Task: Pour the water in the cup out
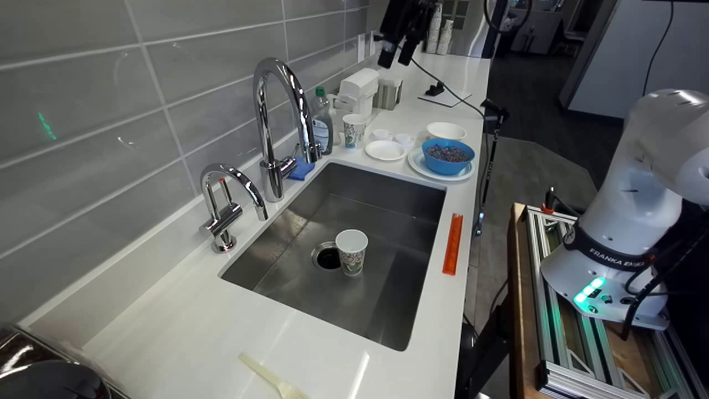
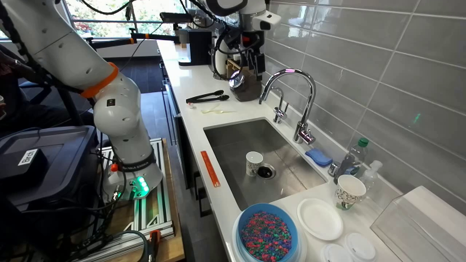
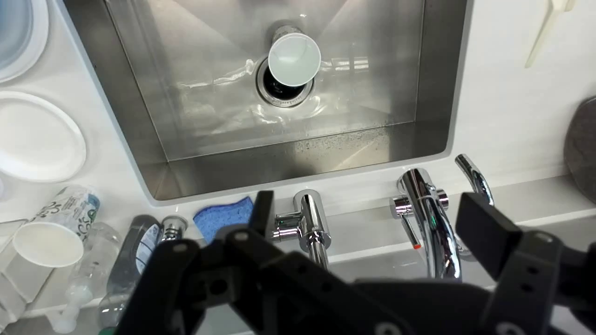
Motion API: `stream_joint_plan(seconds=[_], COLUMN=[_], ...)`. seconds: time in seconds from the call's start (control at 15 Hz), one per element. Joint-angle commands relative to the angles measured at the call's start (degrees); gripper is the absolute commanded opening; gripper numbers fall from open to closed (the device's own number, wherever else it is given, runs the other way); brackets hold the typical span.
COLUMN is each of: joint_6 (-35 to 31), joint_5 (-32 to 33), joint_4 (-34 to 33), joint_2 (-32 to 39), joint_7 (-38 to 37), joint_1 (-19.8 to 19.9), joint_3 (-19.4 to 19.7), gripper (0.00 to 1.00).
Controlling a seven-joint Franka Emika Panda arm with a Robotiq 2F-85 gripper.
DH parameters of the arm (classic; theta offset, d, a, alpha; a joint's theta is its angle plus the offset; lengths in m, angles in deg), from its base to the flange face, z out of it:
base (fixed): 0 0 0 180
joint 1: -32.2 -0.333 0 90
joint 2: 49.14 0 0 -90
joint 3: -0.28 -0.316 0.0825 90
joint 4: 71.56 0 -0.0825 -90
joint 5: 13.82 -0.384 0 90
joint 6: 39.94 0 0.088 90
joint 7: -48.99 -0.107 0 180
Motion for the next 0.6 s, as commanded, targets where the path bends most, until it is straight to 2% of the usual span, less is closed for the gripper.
stream_joint_plan(seconds=[0.0,0.4,0.47,0.53], joint_6=[-8.46,-19.29,-19.76,-17.76], joint_5=[0.85,1.74,1.61,0.86], joint_4=[4.98,9.49,9.34,9.12], joint_2=[4.69,14.32,15.66,13.29], joint_7=[-1.15,-1.24,-1.16,-0.14], joint_1=[-0.03,-0.76,-0.75,-1.10], joint_3=[-1.77,-3.18,-2.98,-2.46], gripper=[1.00,1.00,1.00,1.00])
